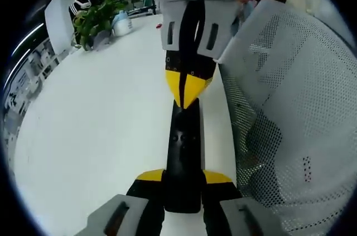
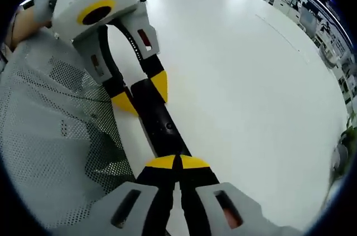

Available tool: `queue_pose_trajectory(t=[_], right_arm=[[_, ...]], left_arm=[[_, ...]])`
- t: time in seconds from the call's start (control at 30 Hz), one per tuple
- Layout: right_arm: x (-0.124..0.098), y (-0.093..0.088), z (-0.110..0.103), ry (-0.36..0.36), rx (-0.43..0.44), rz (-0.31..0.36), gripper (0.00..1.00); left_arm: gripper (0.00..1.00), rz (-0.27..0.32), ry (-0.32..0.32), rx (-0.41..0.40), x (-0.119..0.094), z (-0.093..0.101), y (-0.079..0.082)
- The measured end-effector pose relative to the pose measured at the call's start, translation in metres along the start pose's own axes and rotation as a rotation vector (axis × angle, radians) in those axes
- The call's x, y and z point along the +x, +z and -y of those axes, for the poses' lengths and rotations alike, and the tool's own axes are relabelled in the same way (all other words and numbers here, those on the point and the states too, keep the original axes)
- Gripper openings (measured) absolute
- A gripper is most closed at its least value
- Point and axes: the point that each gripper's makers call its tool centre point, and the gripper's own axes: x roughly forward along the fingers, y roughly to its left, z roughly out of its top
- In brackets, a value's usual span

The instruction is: Press the specified remote control buttons in sequence, fully releasing each button before pressing the next.

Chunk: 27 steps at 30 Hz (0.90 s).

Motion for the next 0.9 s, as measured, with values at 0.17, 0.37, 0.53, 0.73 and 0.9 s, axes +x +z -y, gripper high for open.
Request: queue_pose_trajectory(t=[0.17,0.37,0.53,0.73,0.9], right_arm=[[0.0083,-0.0009,-0.0011,-0.007,-0.037,-0.004,0.0],[0.0071,-0.004,-0.0014,0.013,-0.056,-0.045,0.0],[0.0077,-0.004,-0.0027,0.014,-0.135,-0.074,0.0],[0.0079,-0.0044,-0.002,0.022,-0.149,-0.086,0.0],[0.0077,-0.0056,-0.0029,0.011,-0.169,-0.078,0.0]], left_arm=[[0.24,0.0,0.0,0.001,-0.0002,0.0001,-0.0001],[0.24,0.002,-0.002,0.002,-0.0004,0.0001,-0.0001],[0.24,0.003,-0.004,0.002,-0.0004,0.0001,0.0],[0.24,0.006,-0.006,0.003,-0.0002,0.0001,0.0002],[0.24,0.006,-0.006,0.004,0.0,0.0001,0.0003]])
